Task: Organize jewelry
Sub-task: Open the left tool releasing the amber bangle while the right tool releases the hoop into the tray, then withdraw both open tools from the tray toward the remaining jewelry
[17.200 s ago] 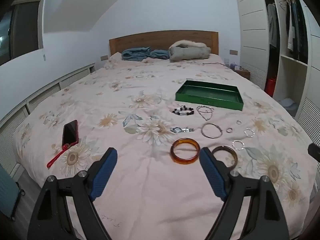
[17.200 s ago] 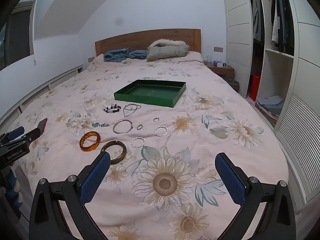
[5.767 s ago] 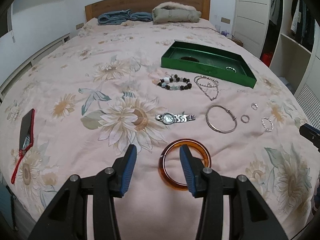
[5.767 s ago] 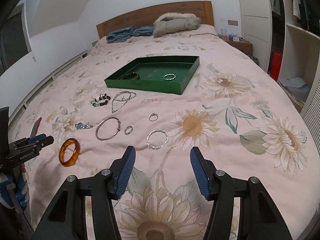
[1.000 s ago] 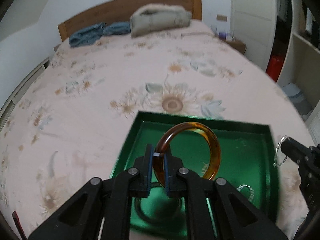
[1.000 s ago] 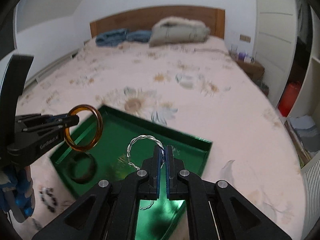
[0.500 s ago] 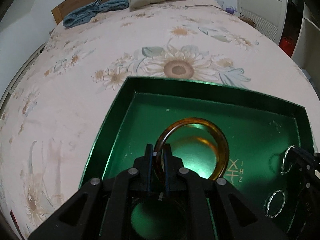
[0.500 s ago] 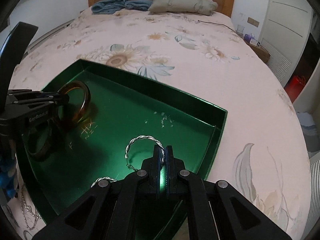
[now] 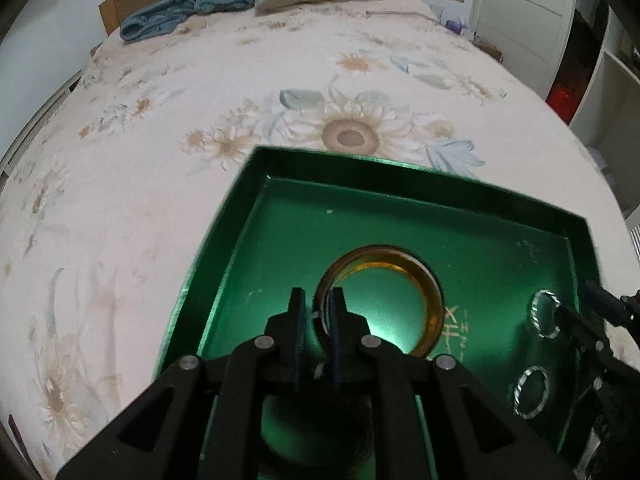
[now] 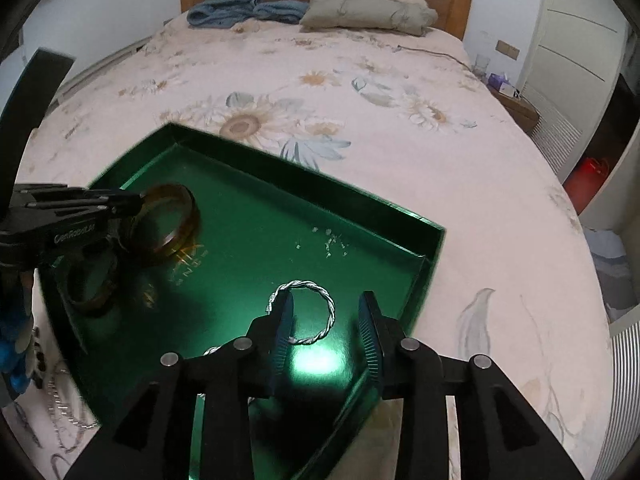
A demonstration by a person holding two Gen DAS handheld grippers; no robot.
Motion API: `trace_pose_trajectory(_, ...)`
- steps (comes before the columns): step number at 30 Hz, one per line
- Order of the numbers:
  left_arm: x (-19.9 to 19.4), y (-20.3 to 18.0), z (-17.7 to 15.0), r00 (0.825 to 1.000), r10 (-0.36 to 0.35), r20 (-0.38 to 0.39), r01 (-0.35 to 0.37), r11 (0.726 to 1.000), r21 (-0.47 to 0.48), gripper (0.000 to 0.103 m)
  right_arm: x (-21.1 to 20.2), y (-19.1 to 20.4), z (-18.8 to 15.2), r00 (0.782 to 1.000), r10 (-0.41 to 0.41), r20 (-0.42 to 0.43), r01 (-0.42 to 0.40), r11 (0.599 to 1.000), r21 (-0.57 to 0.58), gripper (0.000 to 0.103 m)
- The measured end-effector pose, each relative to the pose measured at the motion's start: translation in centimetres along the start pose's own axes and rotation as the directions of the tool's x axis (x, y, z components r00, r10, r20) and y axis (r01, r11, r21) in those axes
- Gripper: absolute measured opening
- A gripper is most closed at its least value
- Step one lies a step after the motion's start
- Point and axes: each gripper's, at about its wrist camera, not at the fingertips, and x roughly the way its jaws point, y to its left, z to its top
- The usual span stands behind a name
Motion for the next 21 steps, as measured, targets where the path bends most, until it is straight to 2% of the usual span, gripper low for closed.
trace_pose_trajectory(4, -4.0, 1.3, -0.6, 0.999, -0.017, 0.047, 0.018, 1.000, -0.017, 0.012, -3.3, 0.0, 0.0, 0.999, 0.003, 0.037, -0.003, 1.000, 0.009, 0.034)
trace_pose_trajectory(9, -11.2, 3.8, -1.9, 0.991, -0.019, 0.133, 0.025, 0.999, -0.041, 0.012, -10.1, 0.0, -0.6, 0.993, 0.011, 0.117, -0.014, 1.000, 0.028, 0.035)
trace_pose_trajectory(12, -16.1, 5.3, -3.1, 0.980, -0.024, 0.200, 0.033, 0.998, -0.046, 0.012, -14.7, 0.2, -1.5, 0.984, 0.020, 0.174, -0.026, 0.999, 0.033, 0.038)
trace_pose_trajectory(16, -22.9, 7.0, -5.8, 0.951, -0.019, 0.309, 0.037, 0.998, -0.051, 0.012, -21.0, 0.6, -3.5, 0.965, 0.045, 0.258, -0.059, 0.997, 0.049, 0.042)
trace_pose_trajectory(18, -25.7, 7.6, -7.2, 0.942, -0.020, 0.335, 0.040, 0.998, -0.052, 0.012, -24.6, 0.9, -5.0, 0.949, 0.056, 0.309, -0.078, 0.995, 0.061, 0.051)
trace_pose_trajectory(21, -29.4, 8.5, -9.8, 0.930, -0.014, 0.367, 0.036, 0.998, -0.053, 0.012, -28.5, 1.3, -7.2, 0.931, 0.062, 0.360, -0.093, 0.993, 0.069, 0.057)
